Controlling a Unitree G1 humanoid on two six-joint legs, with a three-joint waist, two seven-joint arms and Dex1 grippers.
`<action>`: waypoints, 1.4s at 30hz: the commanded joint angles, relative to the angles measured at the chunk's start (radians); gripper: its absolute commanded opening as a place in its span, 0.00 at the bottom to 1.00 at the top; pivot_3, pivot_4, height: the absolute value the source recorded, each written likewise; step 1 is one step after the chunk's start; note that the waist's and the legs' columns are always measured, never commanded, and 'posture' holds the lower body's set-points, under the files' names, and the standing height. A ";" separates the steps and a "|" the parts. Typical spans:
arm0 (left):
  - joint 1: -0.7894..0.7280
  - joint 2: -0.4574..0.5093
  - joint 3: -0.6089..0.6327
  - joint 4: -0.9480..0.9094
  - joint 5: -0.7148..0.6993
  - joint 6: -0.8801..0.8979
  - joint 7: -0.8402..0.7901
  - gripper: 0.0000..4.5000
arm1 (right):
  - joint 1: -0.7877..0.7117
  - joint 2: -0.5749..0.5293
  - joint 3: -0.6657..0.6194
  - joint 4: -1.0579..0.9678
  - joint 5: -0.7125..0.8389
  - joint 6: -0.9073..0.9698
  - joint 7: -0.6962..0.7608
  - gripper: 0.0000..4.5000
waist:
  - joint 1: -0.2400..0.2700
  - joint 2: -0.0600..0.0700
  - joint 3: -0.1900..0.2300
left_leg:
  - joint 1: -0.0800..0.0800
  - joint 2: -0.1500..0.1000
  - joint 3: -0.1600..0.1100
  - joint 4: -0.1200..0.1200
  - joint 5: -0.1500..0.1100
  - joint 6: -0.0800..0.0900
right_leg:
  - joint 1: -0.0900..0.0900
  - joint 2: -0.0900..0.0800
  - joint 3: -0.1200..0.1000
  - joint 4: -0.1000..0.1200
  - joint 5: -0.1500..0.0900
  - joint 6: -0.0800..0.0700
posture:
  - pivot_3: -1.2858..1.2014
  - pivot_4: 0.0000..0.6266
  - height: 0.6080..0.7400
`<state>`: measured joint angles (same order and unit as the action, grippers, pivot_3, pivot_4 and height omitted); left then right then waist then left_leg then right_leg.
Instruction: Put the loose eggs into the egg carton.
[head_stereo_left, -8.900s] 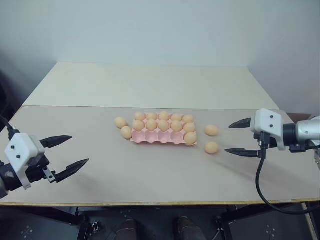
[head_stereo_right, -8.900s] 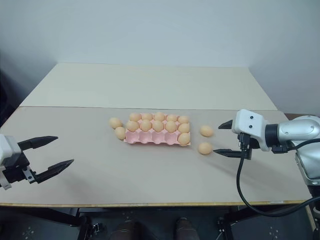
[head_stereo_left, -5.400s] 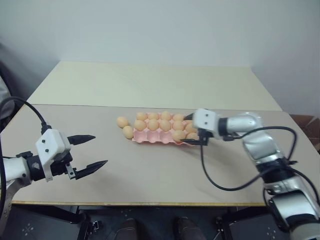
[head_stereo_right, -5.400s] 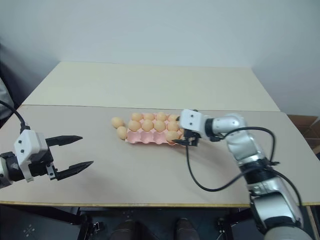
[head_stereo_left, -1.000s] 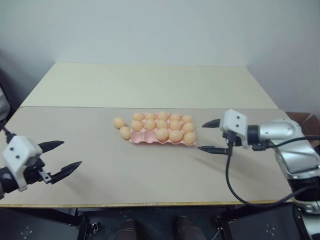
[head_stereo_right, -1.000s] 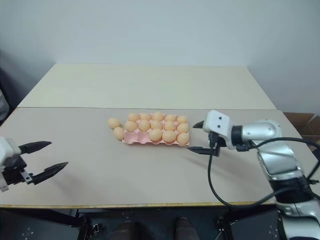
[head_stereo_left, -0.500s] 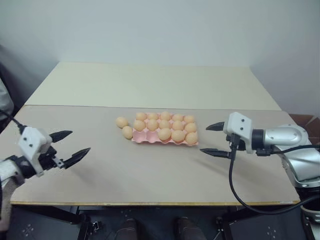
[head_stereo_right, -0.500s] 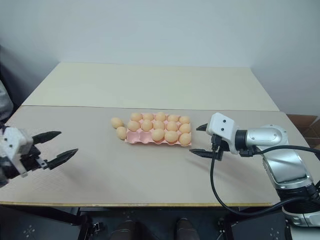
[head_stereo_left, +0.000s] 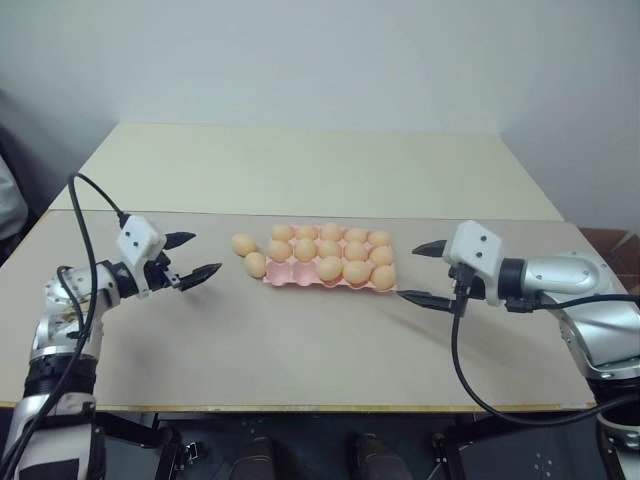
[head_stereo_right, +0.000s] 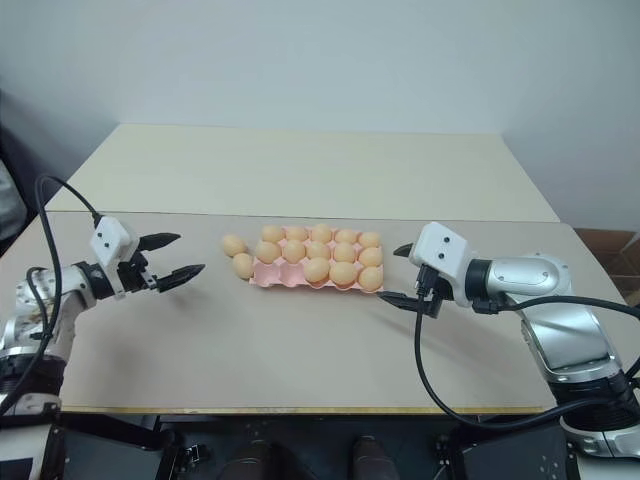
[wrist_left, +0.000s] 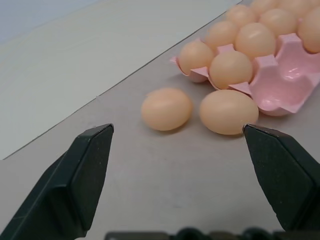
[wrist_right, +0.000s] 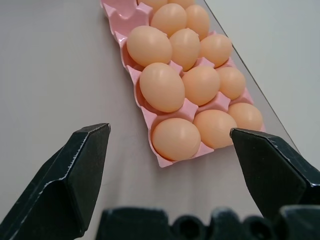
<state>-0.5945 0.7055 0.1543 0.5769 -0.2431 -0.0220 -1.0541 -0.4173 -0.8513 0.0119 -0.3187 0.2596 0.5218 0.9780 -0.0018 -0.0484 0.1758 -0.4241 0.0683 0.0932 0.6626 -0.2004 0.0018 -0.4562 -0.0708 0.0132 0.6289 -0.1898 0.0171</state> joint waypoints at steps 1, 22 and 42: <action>-0.098 -0.034 -0.007 0.133 0.020 -0.074 0.022 1.00 | 0.006 -0.003 -0.040 -0.052 0.016 0.017 -0.030 0.99 | 0.000 0.000 0.000 | -0.001 0.000 0.000 0.000 0.000 0.000 | 0.000 0.000 0.000 0.000 0.000 0.000 | 0.52 0.24 1.00; -0.408 -0.189 -0.069 0.631 0.194 -0.192 0.216 1.00 | 0.037 0.004 -0.058 -0.115 0.017 0.068 -0.128 0.99 | 0.001 -0.001 0.000 | -0.001 0.000 -0.002 0.002 0.000 0.000 | 0.000 0.001 0.000 0.001 0.000 0.001 | 0.52 0.24 1.00; -0.398 -0.183 -0.058 0.656 0.233 -0.192 0.261 0.53 | 0.027 0.019 -0.040 -0.101 0.007 0.068 -0.146 1.00 | 0.000 -0.001 0.000 | -0.001 0.000 -0.002 0.002 0.000 0.000 | 0.000 0.001 0.000 0.001 0.001 0.001 | 0.52 0.24 1.00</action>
<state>-0.9822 0.5068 0.0841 1.2395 -0.0055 -0.1955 -0.7972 -0.3763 -0.8317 -0.0104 -0.4016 0.2597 0.5970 0.8416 -0.0016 -0.0490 0.1755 -0.4253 0.0680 0.0908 0.6646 -0.2002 0.0018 -0.4559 -0.0699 0.0130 0.6298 -0.1892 0.0183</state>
